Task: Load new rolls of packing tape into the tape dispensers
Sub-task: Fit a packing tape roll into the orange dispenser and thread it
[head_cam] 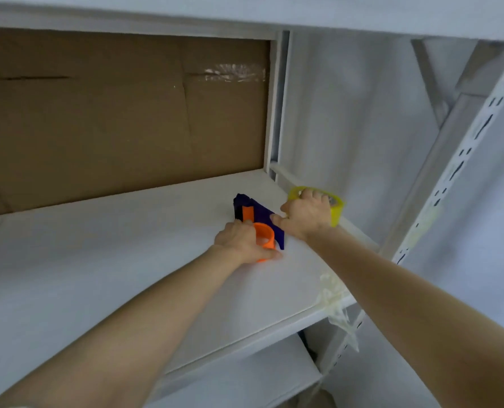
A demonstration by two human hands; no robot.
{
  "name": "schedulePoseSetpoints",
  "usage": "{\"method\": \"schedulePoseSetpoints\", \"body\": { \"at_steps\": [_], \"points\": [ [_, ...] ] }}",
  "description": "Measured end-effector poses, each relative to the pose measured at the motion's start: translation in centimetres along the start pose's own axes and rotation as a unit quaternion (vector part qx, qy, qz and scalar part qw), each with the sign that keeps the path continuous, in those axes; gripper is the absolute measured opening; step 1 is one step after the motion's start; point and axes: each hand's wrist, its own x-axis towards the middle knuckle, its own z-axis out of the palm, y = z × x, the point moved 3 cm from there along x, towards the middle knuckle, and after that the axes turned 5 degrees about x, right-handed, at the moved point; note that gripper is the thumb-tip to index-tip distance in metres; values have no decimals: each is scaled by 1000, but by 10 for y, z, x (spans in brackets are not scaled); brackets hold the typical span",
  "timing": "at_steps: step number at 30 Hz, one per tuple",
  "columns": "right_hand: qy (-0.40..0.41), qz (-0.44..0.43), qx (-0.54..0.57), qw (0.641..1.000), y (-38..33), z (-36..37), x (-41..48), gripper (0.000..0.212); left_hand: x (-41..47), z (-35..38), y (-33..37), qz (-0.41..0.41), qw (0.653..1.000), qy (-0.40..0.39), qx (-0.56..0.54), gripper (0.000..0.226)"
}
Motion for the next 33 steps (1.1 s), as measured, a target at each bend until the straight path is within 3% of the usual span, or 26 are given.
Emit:
{"method": "schedulePoseSetpoints", "body": {
  "at_steps": [4, 8, 13, 15, 17, 20, 23, 25, 28, 31, 33],
  "points": [
    [10, -45, 31, 998, 8, 12, 12, 39, -4, 2, 9, -50, 998, 32, -36, 91],
    [35, -79, 44, 995, 13, 20, 19, 36, -13, -1, 2, -80, 994, 11, -72, 84],
    [32, -91, 91, 991, 16, 22, 21, 35, -17, -3, -15, -81, 989, -26, -120, 80],
    [8, -51, 179, 982, 18, 20, 20, 38, -17, -2, -18, -81, 989, -30, -121, 79],
    [-3, -9, 308, 951, 21, 15, 24, 34, -18, -1, -20, -79, 988, -38, -127, 88],
    [37, 11, 482, 876, 22, -4, 26, 17, -19, -8, -23, -53, 985, -20, -165, 102],
    [65, -14, 569, 820, 25, -31, 25, 28, -19, -27, -25, -45, 965, 47, -253, 71],
    [66, -16, 641, 764, 27, -43, 22, 36, -19, -44, -20, -34, 946, 101, -305, 57],
    [35, -12, 736, 676, 22, -46, 16, 43, -21, -63, -9, -42, 879, 134, -456, 17],
    [6, -59, 761, 647, 2, -43, 7, 45, -27, -74, 4, -28, 810, 62, -582, 19],
    [-13, -88, 778, 622, -11, -38, 2, 50, -31, -76, 8, -5, 782, 35, -622, 19]
  ]
}}
